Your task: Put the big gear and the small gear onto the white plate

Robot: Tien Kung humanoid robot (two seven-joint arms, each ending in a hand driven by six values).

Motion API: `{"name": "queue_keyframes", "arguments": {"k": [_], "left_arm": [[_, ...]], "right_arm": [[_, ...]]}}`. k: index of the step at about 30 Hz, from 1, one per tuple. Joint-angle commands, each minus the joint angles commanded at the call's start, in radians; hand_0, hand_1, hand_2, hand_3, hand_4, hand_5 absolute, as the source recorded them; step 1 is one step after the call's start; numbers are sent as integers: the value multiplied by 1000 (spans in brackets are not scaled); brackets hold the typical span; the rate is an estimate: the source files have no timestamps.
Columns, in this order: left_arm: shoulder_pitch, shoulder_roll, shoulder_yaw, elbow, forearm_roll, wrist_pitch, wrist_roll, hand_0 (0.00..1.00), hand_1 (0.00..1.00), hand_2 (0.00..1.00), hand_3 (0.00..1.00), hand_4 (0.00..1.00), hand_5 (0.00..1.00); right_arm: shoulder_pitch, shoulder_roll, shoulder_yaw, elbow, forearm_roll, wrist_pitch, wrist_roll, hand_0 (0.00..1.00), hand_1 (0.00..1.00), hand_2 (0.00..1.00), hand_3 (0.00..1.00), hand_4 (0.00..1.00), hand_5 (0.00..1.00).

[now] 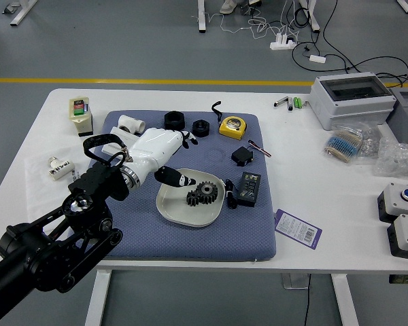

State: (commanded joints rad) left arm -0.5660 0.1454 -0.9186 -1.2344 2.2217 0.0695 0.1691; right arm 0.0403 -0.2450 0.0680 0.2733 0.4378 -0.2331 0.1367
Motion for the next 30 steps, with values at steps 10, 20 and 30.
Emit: {"name": "queue_keyframes", "arguments": {"k": [10, 20, 30], "left_arm": [[148, -27, -350, -58, 20, 129, -34, 421, 579, 597, 613, 922, 308], [269, -32, -627, -61, 42, 146, -36, 420, 572, 593, 605, 892, 316], [384, -90, -797, -47, -220, 262, -166, 437, 571, 600, 593, 840, 342]], "right_arm": [[-4, 1, 6, -2, -1, 0, 1, 607, 625, 726, 540, 733, 697], [-14, 6, 4, -3, 3, 0, 2, 608, 625, 726, 540, 733, 696], [-27, 10, 1, -4, 4, 0, 2, 608, 625, 726, 539, 731, 697]]}}
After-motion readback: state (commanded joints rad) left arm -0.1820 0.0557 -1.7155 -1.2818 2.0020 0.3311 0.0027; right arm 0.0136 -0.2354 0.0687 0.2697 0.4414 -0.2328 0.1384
